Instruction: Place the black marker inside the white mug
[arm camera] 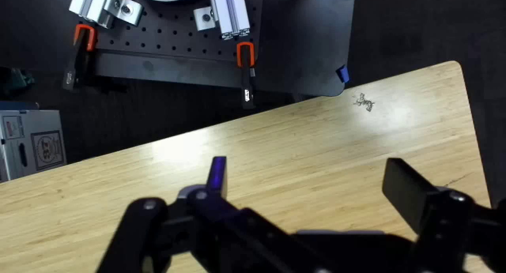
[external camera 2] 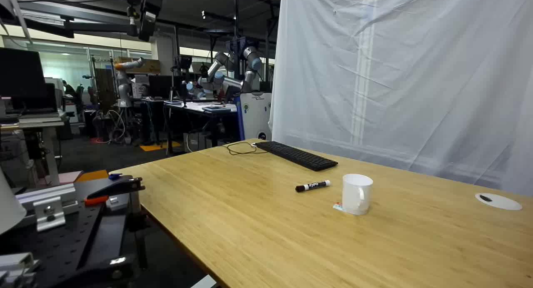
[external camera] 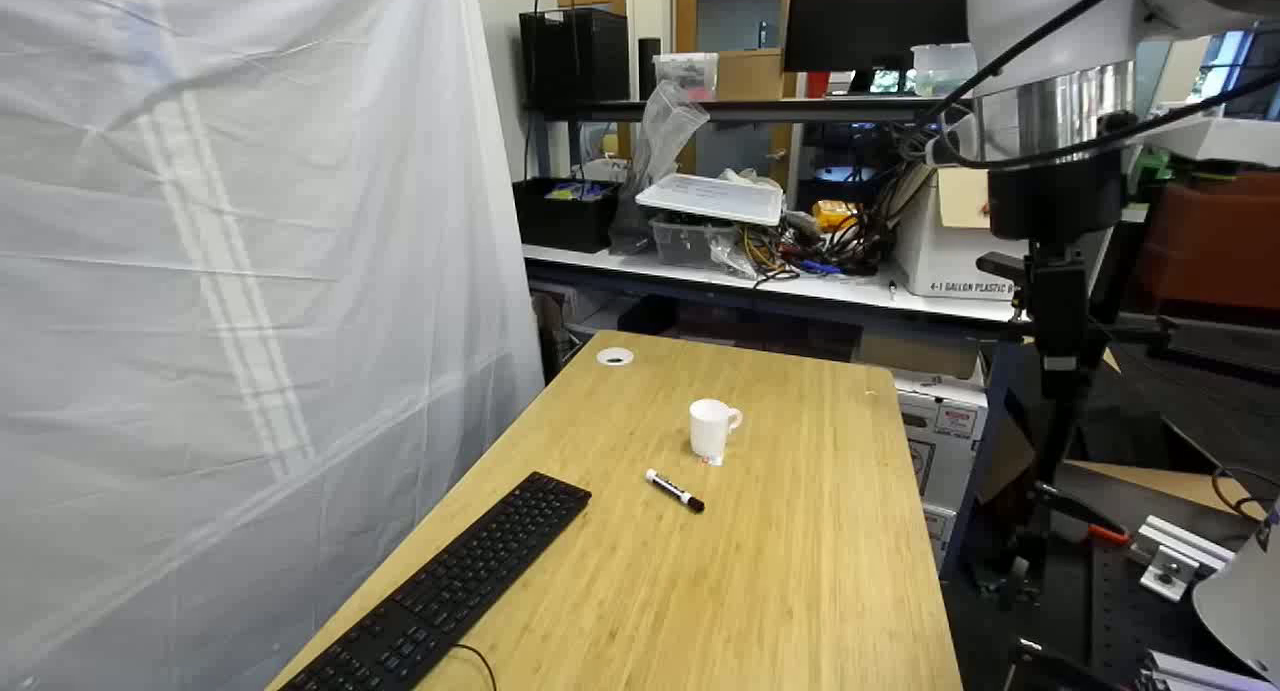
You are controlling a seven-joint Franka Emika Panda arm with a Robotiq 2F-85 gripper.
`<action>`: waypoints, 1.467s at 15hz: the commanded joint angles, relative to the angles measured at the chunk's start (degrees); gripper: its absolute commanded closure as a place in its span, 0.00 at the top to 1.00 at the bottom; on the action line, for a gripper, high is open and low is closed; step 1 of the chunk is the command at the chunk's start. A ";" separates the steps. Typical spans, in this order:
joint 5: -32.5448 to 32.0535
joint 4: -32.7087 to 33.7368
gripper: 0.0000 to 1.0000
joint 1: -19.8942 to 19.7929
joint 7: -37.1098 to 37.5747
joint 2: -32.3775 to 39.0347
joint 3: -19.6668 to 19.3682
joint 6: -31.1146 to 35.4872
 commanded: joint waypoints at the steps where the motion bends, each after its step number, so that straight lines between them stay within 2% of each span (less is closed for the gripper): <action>1: 0.14 0.21 1.00 -0.42 -0.19 -0.06 0.31 -0.16; 19: 0.14 0.29 1.00 -0.42 -0.19 -0.07 0.31 -0.14; 22: -0.96 -1.07 1.00 -1.15 -2.77 0.49 -1.30 -0.12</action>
